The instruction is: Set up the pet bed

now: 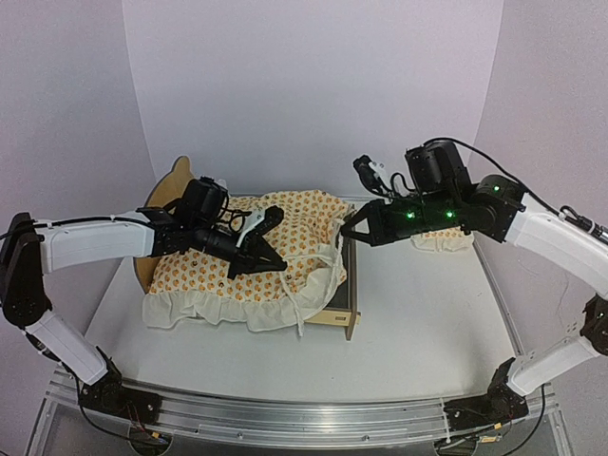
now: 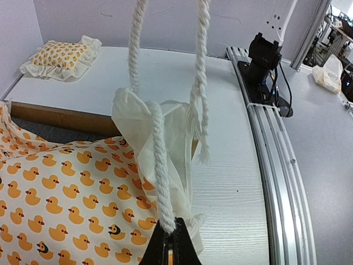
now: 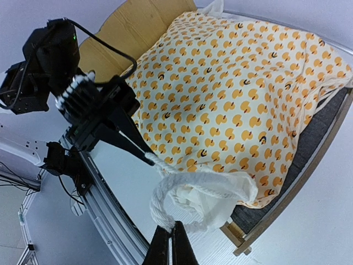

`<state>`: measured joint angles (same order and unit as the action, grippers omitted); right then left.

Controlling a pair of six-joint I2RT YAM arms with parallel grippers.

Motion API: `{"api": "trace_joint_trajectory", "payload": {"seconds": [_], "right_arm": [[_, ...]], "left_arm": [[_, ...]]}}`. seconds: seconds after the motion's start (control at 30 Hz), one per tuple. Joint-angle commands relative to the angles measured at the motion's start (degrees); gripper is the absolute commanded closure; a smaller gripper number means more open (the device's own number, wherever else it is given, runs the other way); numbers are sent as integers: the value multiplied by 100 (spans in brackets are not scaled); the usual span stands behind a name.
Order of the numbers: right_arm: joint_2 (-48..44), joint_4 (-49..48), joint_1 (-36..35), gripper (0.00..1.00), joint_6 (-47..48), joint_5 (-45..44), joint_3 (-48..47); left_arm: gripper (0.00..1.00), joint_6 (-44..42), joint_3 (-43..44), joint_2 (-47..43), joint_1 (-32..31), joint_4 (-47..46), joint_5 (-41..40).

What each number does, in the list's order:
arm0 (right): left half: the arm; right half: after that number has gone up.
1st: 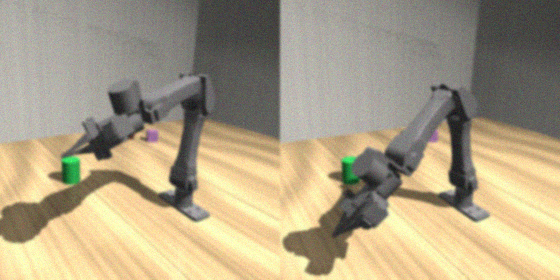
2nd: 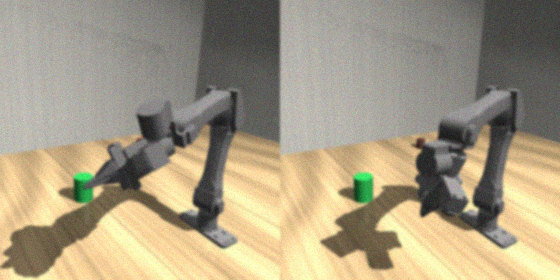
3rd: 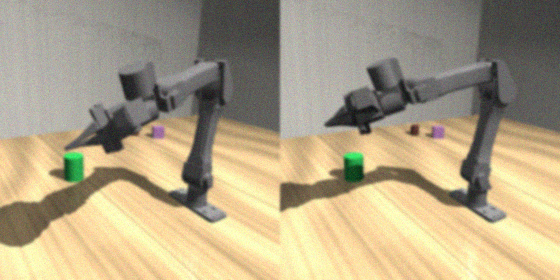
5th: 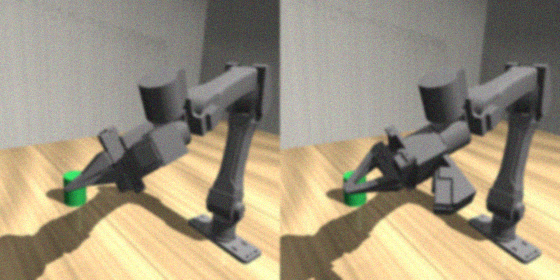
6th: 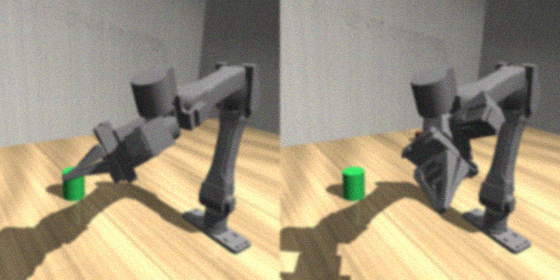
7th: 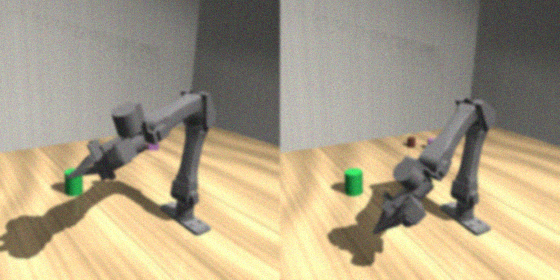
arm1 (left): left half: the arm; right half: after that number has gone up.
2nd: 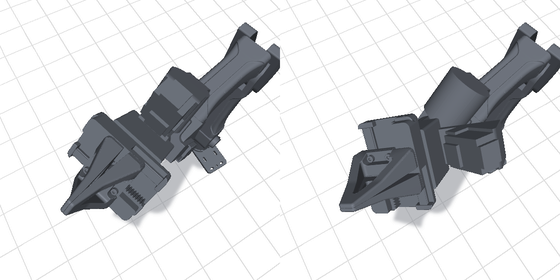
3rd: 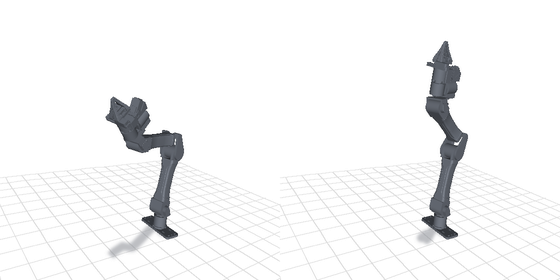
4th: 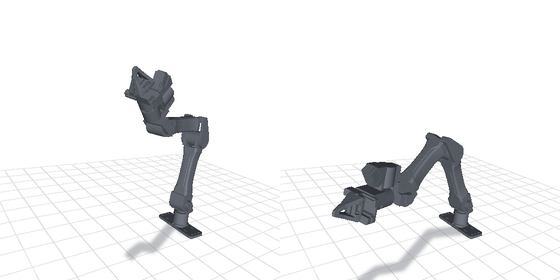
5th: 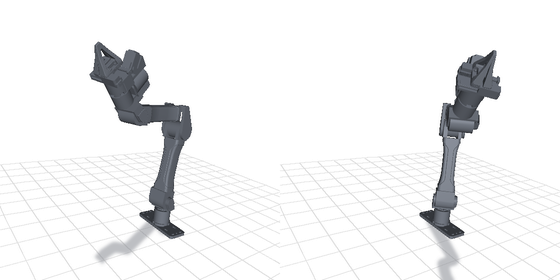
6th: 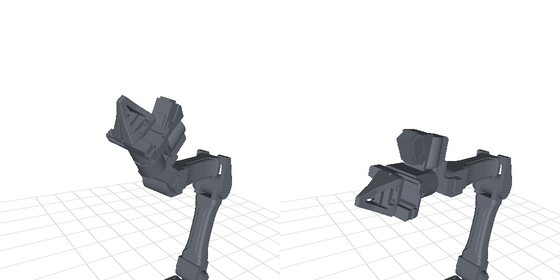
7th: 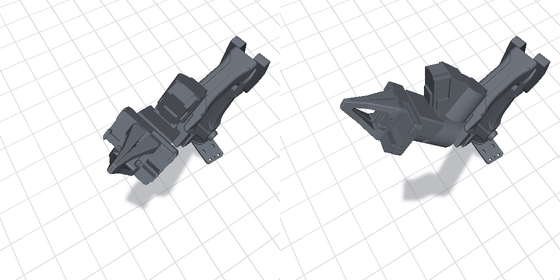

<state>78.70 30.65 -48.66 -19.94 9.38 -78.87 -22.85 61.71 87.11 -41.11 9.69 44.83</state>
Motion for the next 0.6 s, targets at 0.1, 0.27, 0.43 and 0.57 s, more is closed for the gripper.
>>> {"api": "trace_joint_trajectory", "payload": {"seconds": [0.1, 0.27, 0.43, 0.57], "right_arm": [[8, 586, -5, 100, 233, -309, -22], [64, 378, -9, 100, 201, -316, 235], [336, -155, -5, 100, 215, -325, 204], [651, -204, -8, 100, 437, -405, -301]], "left_arm": [[84, -1166, -71, 354, -675, 30, -749], [61, -1585, 142, 783, -848, -176, -1008], [52, -2423, 202, 1098, -842, 213, -1195], [49, -2480, 254, 1217, -837, 313, -1407]]}}
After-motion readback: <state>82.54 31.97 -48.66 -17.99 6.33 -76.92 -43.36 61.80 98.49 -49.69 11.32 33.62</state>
